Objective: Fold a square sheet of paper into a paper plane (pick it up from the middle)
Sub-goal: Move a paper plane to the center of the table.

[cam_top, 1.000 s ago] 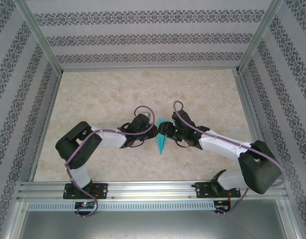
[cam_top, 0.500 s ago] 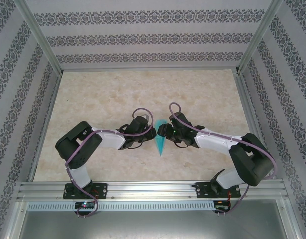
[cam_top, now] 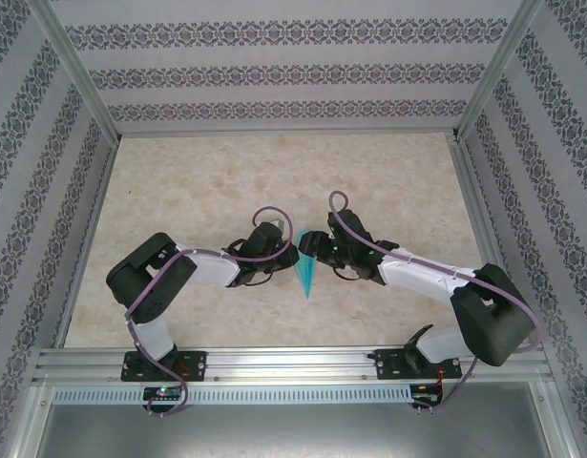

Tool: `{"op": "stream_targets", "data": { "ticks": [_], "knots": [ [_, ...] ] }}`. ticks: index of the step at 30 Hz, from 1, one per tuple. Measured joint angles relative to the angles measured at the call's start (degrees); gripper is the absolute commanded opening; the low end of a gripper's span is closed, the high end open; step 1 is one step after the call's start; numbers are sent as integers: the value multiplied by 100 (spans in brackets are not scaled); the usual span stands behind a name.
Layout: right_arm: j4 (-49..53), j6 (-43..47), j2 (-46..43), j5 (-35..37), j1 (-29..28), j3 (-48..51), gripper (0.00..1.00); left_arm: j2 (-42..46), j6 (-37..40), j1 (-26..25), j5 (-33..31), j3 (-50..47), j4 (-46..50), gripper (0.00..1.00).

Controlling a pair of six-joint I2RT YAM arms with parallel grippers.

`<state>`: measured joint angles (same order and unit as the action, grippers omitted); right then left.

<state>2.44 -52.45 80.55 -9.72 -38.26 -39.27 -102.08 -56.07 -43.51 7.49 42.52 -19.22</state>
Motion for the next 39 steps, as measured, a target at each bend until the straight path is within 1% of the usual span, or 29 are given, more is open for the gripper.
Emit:
{"op": "stream_targets", "data": {
  "ticks": [6,14,22,30,39],
  "knots": [
    [-74,-2,376,-111,0,-2,55,-15,-20,0,20,0,-9,0],
    [192,28,387,85,0,-2,56,-22,-107,2,11,-74,-11,0],
    [251,201,417,76,-66,0,52,-63,-131,20,20,-76,-76,0],
    [247,304,457,37,-227,85,51,-79,-151,76,61,-81,-140,0],
    [225,348,457,26,-448,269,55,-81,-170,76,162,-114,-232,0]
  ]
}}
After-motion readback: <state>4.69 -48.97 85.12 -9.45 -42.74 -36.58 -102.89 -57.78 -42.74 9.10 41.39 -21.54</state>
